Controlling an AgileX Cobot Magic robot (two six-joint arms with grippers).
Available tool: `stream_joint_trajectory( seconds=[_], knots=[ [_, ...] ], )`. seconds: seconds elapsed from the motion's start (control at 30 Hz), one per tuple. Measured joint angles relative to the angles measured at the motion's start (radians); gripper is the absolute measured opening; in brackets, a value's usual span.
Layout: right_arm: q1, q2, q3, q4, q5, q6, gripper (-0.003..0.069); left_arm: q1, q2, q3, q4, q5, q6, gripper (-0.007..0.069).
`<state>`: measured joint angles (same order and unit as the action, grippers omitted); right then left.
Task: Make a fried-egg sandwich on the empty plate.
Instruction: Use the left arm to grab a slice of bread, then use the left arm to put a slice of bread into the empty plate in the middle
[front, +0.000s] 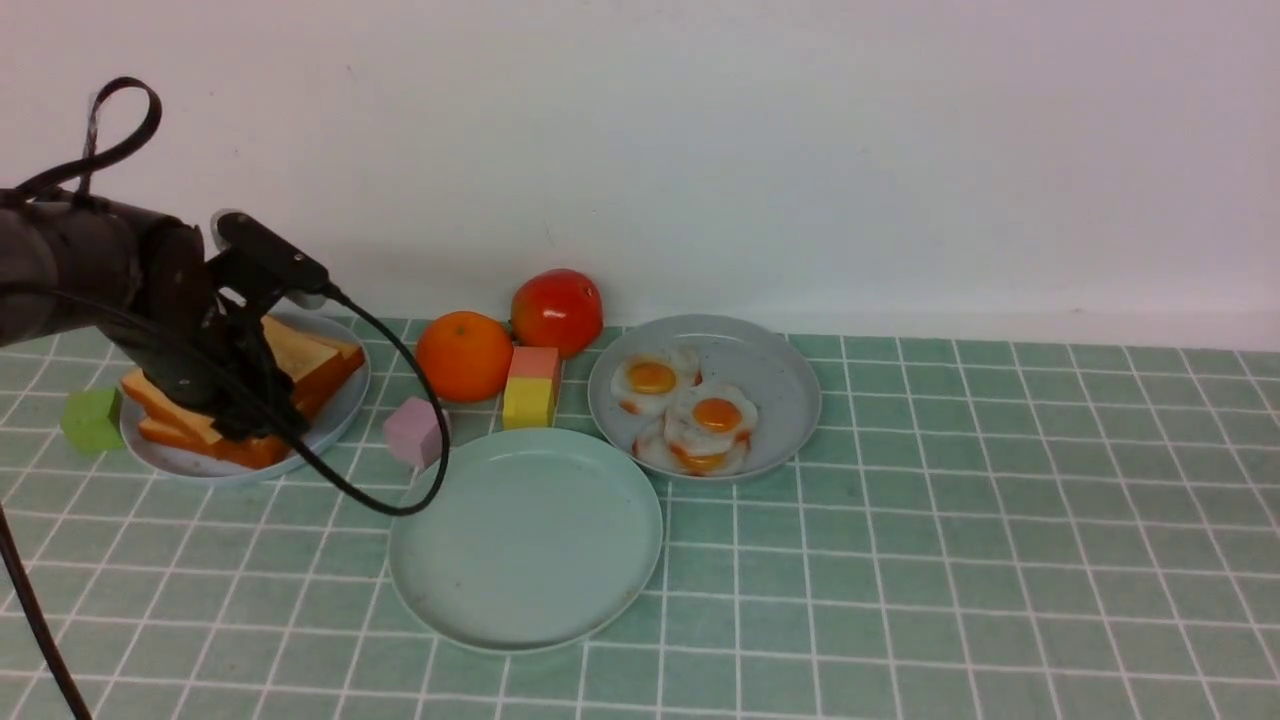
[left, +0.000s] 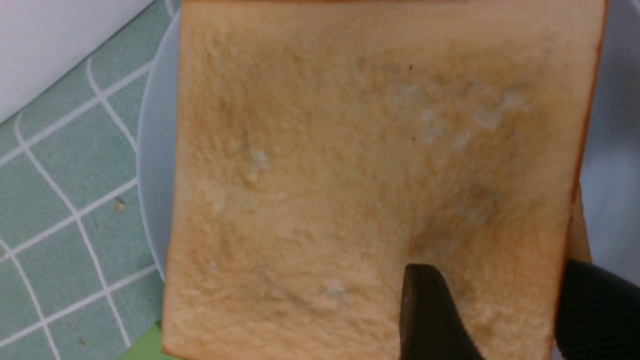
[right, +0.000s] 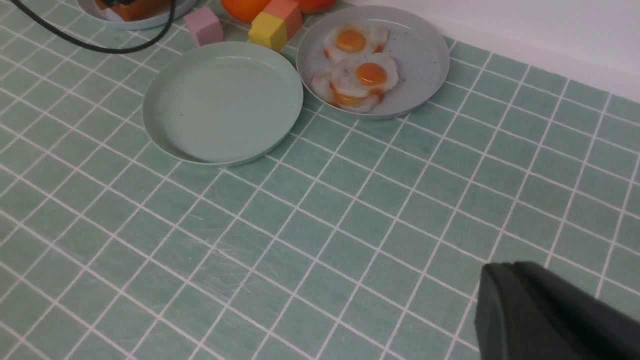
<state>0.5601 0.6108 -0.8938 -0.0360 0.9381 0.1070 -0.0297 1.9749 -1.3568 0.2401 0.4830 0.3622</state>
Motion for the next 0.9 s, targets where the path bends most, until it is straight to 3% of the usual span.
stream_joint_trajectory(
  seconds=[0.1,0.27,0.4,0.63,0.9],
  knots=[
    [0.0,0.0,0.0,0.008,0.0,0.0,0.0023,0.0,0.004,-0.001,0.003,-0.001,0.0,0.0259],
    [0.0,0.0,0.0,0.029,0.0,0.0,0.0023,-0.006,0.003,-0.005,0.013,0.008,0.002,0.006],
    [0.0,0.0,0.0,0.036,0.0,0.0,0.0026,-0.034,-0.033,-0.008,0.041,0.056,-0.004,0.0061],
    [0.0,0.0,0.0,0.044,0.0,0.0,0.0034,-0.183,-0.213,0.005,0.044,0.18,-0.247,0.0061],
    [0.0,0.0,0.0,0.044,0.007,0.0,0.0043,-0.565,-0.274,0.158,0.037,0.269,-0.374,0.0061]
  ],
)
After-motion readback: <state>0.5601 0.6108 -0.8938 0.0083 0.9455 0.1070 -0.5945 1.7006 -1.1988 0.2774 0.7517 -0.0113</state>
